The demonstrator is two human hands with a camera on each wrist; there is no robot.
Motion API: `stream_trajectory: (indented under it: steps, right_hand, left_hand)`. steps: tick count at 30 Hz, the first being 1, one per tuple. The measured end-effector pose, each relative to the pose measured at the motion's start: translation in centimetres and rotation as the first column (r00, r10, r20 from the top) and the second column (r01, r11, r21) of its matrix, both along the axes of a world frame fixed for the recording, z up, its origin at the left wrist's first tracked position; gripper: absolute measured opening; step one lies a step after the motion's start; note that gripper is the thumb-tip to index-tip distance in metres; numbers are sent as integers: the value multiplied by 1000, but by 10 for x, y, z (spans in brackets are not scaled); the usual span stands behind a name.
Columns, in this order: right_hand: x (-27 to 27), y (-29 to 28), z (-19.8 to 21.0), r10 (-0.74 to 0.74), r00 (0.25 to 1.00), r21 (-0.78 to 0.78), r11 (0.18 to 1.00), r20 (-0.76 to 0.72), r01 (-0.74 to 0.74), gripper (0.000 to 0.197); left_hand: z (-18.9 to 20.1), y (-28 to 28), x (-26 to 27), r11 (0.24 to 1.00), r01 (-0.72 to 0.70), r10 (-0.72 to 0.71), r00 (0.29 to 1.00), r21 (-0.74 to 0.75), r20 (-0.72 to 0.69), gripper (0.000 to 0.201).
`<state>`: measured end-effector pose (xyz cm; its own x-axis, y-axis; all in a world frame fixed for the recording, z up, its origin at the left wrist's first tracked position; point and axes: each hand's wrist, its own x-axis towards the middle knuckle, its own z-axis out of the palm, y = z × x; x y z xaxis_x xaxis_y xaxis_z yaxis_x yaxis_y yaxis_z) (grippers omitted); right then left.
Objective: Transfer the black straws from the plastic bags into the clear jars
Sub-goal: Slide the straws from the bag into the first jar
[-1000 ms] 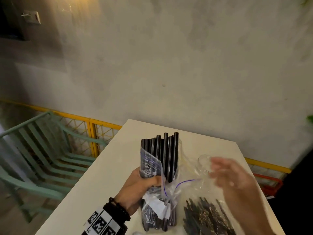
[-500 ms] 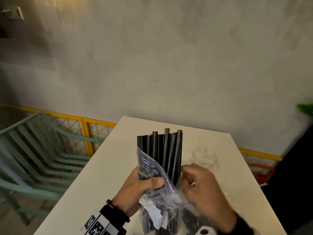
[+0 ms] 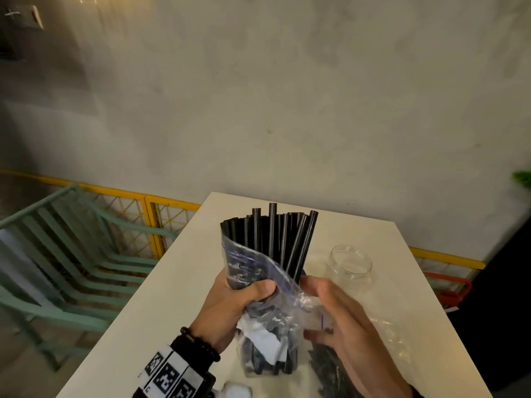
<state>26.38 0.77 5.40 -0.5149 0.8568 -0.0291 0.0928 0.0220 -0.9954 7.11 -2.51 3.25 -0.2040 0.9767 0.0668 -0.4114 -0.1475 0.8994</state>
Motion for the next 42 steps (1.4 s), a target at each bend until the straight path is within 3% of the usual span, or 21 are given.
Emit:
stream_trajectory:
  steps: [2, 4, 6, 10, 12, 15, 18, 20, 21, 23, 24, 26, 27, 28, 32, 35, 39, 42]
  right_hand:
    - [-3, -7, -3, 126, 979, 43, 990, 159, -134, 82]
    - [-11, -11, -7, 153, 962, 121, 976, 225, -183, 78]
    - [-15, -9, -11, 123, 975, 140, 979, 187, -150, 67]
    - [-11, -3, -9, 91, 996, 72, 993, 20, -92, 72]
    - [-9, -3, -7, 27, 1000, 103, 994, 3, -27, 71]
    - [-9, -3, -9, -12, 997, 49, 999, -75, 16, 59]
    - [-11, -3, -14, -44, 989, -9, 999, -144, 43, 67]
    - [-7, 0, -19, -74, 981, -80, 995, -178, 60, 78]
    - [-4, 3, -22, -97, 972, -116, 991, -213, 73, 75]
    - [3, 7, -24, -150, 951, -209, 973, -271, 94, 70]
    - [7, 8, -21, -167, 946, -245, 965, -278, 99, 70]
    - [11, 10, -15, -147, 947, -207, 974, -286, 89, 54]
    - [14, 10, -11, -116, 956, -154, 985, -270, 77, 40]
    - [15, 10, -6, -103, 969, -101, 992, -227, 81, 31]
    - [24, 16, -4, 7, 1000, 100, 995, 6, -7, 19]
    - [35, 29, -18, 16, 963, 204, 976, 268, -73, 28]
    - [37, 37, -28, -83, 813, 417, 885, 577, -205, 56]
    - [32, 33, -19, -91, 655, 384, 866, 750, -319, 86]
  left_hand:
    - [1, 3, 6, 998, -53, 52, 997, -17, -49, 55]
    - [2, 5, 16, 997, -70, 67, 991, -25, -119, 63]
    - [3, 4, 26, 998, -42, 36, 992, -46, -125, 69]
    - [10, -1, 32, 986, 141, -132, 986, -86, 100, 78]
    - [15, 0, 35, 989, 115, -98, 981, -94, 165, 71]
    - [13, 10, 41, 987, -150, 156, 981, -61, 111, 51]
    - [10, 14, 49, 939, -344, 345, 934, -20, 97, 31]
    - [8, 14, 52, 924, -382, 383, 918, -24, 108, 14]
    - [8, 13, 54, 927, -374, 373, 919, -19, 127, 2]
    - [6, 10, 59, 923, -385, 383, 921, 15, 63, 36]
    - [2, 10, 61, 918, -390, 393, 919, 74, -40, 43]
    - [-2, 8, 67, 912, -375, 405, 884, 164, -234, 32]
    - [-4, 6, 71, 918, -357, 392, 881, 172, -264, 22]
    - [-5, 5, 74, 927, -340, 372, 888, 161, -269, 15]
    - [-10, 2, 83, 945, -283, 325, 868, 165, -375, 35]
    - [-10, 1, 88, 972, -216, 234, 867, 91, -439, 18]
    - [-17, 5, 97, 967, -255, 219, 806, 13, -550, 24]
    - [-21, 5, 98, 938, -344, 262, 786, -43, -560, 22]
